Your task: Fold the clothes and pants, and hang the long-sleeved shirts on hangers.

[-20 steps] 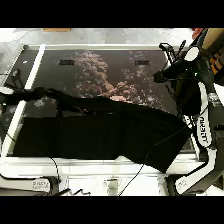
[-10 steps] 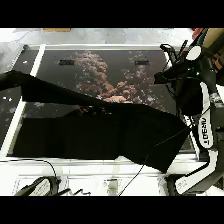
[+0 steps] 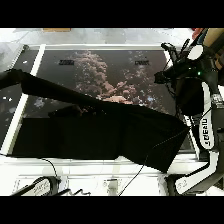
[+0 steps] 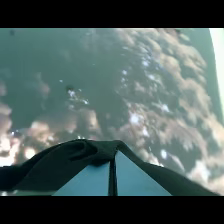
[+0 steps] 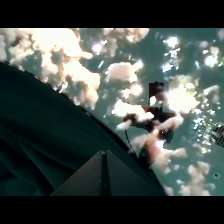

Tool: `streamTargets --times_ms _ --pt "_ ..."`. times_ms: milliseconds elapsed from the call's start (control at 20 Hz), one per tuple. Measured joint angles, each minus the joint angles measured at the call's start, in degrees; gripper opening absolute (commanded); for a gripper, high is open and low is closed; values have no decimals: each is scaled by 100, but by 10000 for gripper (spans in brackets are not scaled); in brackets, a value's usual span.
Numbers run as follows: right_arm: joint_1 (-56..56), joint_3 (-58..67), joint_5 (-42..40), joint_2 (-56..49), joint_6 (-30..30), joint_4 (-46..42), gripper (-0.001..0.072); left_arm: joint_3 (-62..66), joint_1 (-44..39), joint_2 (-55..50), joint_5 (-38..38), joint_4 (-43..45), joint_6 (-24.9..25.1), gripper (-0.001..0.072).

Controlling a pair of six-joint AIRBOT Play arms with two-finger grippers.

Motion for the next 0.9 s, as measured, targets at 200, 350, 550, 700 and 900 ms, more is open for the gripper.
streamTargets --times_ms 200,350,550,700,900 --pt "0 0 -162 0 0 0 15 0 -15 -813 745 -767 0 8" --pt "0 0 -254 2 0 -4 15 0 -83 -1408 1143 -1368 28 8" --pt "0 0 -387 0 -4 -17 15 0 -258 -1694 1259 -1685 564 7" --pt "0 0 -428 2 -50 -39 15 -2 -262 -1224 745 -1604 951 7" --pt "0 0 -433 0 -76 -70 15 0 -4 9 20 -1423 1117 6"
